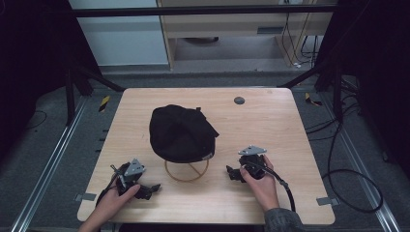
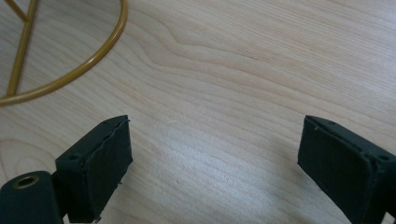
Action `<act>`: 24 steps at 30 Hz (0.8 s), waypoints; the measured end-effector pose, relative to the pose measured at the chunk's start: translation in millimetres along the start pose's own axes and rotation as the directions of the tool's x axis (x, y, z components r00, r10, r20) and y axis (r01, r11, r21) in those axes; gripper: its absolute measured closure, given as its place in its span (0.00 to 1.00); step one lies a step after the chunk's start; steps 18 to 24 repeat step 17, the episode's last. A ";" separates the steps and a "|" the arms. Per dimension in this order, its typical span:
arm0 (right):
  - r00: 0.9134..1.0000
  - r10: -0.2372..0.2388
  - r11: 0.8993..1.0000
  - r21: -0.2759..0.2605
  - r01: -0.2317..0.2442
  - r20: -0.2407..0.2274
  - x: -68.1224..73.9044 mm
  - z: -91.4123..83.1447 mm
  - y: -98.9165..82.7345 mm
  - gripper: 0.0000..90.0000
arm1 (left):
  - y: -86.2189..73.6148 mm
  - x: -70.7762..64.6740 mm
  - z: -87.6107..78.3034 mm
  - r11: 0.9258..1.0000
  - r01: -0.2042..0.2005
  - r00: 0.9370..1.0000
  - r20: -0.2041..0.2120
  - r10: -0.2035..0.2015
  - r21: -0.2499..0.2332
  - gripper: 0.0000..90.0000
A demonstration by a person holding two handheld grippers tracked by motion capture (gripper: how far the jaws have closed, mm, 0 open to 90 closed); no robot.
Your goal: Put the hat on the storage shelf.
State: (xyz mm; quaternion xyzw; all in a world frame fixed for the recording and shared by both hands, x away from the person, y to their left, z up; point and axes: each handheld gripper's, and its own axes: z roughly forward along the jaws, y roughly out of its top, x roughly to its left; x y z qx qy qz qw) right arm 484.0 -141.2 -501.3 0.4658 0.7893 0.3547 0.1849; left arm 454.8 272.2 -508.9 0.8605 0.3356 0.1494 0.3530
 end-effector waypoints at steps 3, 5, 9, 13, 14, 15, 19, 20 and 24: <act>1.000 -0.019 1.000 0.013 0.018 0.019 1.4 3.2 -0.7 0.11 | 0.0 0.0 0.0 1.000 0.000 1.000 0.000 0.000 0.000 0.00; 0.998 -0.038 0.999 0.031 0.036 0.044 1.5 6.8 -2.4 0.09 | 0.0 0.0 0.0 1.000 0.000 1.000 0.000 0.000 0.000 0.00; 0.999 -0.019 1.000 0.015 0.019 0.045 0.5 8.6 -4.3 0.06 | 0.0 0.0 0.0 1.000 0.000 1.000 0.000 0.000 0.000 0.00; 0.998 -0.016 1.000 0.002 0.016 0.057 4.4 7.9 -7.3 0.06 | -0.1 -0.1 0.0 1.000 -0.001 1.000 0.000 0.001 0.000 0.00; 0.999 -0.015 1.000 0.002 0.015 0.051 4.8 7.3 -7.6 0.06 | -0.1 -0.1 0.0 1.000 -0.001 1.000 0.000 0.001 0.000 0.00; 0.999 -0.015 1.000 0.003 0.015 0.049 4.9 7.0 -7.9 0.06 | -0.1 -0.2 0.0 1.000 -0.001 1.000 0.000 0.001 0.000 0.00; 0.999 -0.013 1.000 0.003 0.013 0.048 5.1 6.9 -8.0 0.06 | 0.0 0.0 0.0 1.000 -0.003 1.000 0.000 0.003 0.000 0.00; 0.999 -0.013 1.000 0.003 0.013 0.048 5.1 6.9 -8.0 0.06 | 0.0 0.0 0.0 1.000 -0.003 1.000 0.000 0.003 0.000 0.00; 0.999 -0.013 1.000 0.003 0.013 0.048 5.1 6.9 -8.0 0.06 | 0.0 0.0 0.0 1.000 -0.003 1.000 0.000 0.003 0.000 0.00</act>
